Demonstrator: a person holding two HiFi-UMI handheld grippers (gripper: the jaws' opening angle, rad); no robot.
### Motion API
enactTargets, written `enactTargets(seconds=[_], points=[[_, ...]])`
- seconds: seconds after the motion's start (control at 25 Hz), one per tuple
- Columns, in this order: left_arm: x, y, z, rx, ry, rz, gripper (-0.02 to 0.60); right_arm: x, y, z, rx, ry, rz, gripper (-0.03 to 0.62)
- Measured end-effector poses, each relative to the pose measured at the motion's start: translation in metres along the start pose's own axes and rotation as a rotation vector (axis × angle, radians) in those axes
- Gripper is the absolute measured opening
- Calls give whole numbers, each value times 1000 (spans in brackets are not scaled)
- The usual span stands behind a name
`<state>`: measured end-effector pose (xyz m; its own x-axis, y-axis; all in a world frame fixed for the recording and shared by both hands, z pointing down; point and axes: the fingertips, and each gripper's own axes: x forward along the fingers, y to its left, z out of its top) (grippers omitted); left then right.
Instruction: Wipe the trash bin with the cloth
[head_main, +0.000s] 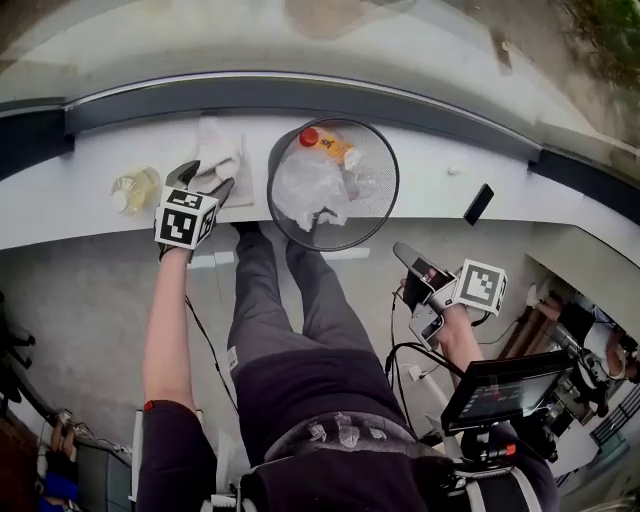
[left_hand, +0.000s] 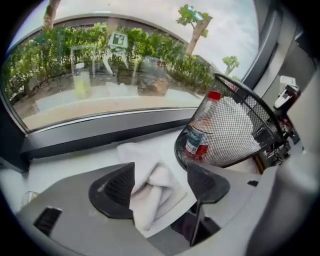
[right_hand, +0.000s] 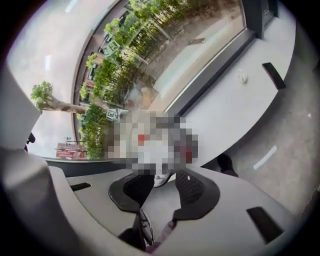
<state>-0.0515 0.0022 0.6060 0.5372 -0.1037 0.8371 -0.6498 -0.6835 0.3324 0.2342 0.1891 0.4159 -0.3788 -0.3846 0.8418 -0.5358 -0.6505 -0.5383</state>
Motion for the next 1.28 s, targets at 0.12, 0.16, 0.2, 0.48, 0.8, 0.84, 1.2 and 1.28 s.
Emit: enactTargets(seconds=[0.12,0.16,0.2,0.48,0.8,0.84,1.2,1.28], points=[[-32,9,-9,-73,6,0,319,-11,16,8,-26,-18,51,114],[-45,10,-2,-85,-29,-7,319,-13,29,10,-20,-37,93,114],[-60,8,12,-79,-74,-20,319,-18,47,15,-33,-70,149,114],[-208,-84,139,135,-426,-215,143,-104,196,42,-394,-307,634,34],[-349,-165,221,263,-692,-312,-3,-201,279,11,-588,-454,947,0],[-360,-173,223,287,-704,-308,-3,-211,283,7,-600,-473,975,0],[-382,-233,197,424,-732,-370,-3,-218,290,-9,-707,-503,1073,0],[-379,-249,195,414,-752,-356,-3,-224,280,-10,-715,-493,1093,0]])
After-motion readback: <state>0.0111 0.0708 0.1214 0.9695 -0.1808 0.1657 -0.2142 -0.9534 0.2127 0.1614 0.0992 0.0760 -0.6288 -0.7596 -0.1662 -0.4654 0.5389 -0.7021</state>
